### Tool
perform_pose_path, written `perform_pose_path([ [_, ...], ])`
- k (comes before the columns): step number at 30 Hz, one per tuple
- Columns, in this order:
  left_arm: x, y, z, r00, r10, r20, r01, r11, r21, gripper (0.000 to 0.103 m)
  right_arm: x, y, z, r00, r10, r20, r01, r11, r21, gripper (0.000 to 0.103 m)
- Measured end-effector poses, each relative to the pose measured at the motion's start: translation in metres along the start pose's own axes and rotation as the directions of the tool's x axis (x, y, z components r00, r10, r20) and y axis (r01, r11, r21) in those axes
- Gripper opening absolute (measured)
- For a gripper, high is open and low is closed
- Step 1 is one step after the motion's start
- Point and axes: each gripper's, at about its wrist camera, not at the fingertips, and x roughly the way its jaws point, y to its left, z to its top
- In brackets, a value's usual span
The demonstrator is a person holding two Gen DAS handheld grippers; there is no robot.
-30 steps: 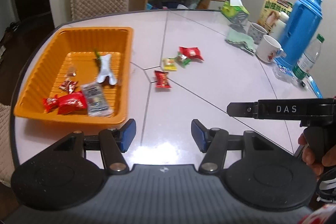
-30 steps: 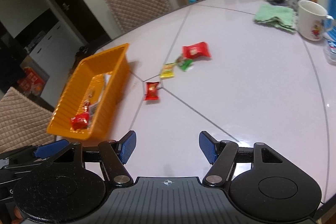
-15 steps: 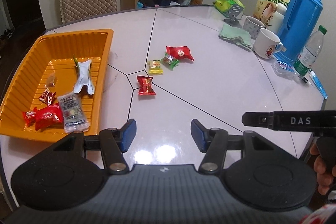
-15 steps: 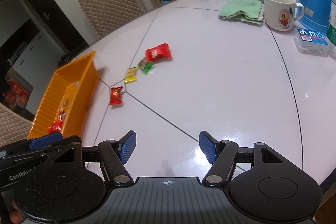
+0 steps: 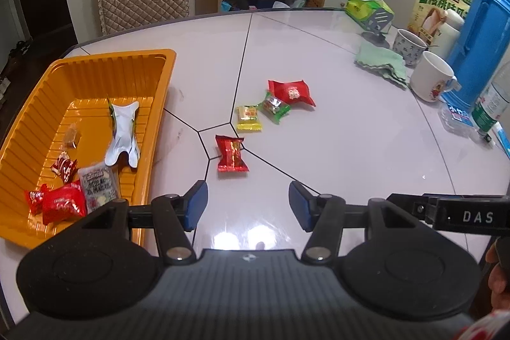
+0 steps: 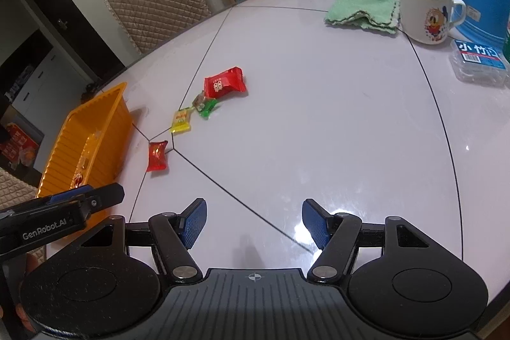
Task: Organize snacks
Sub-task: 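Move both grippers back toward the red candies on the table, then close the left gripper on the red wrapped candy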
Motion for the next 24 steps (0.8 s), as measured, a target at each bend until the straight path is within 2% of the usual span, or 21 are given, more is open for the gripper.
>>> perform_pose_path([
  [7, 0.024, 0.000, 0.012, 1.000, 0.019, -0.017, -0.019, 1.000, -0.006, 0.043, 0.019, 0.005, 0.012, 1.000, 0.013, 0.005, -0.013, 0.999, -0.030, 0.066],
  [24, 0.082, 0.006, 0.034, 0.996, 0.060, -0.063, -0.062, 0.998, -0.029, 0.035, 0.065, 0.012, 0.045, 0.999, 0.036, 0.026, -0.033, 0.994, -0.100, 0.066],
])
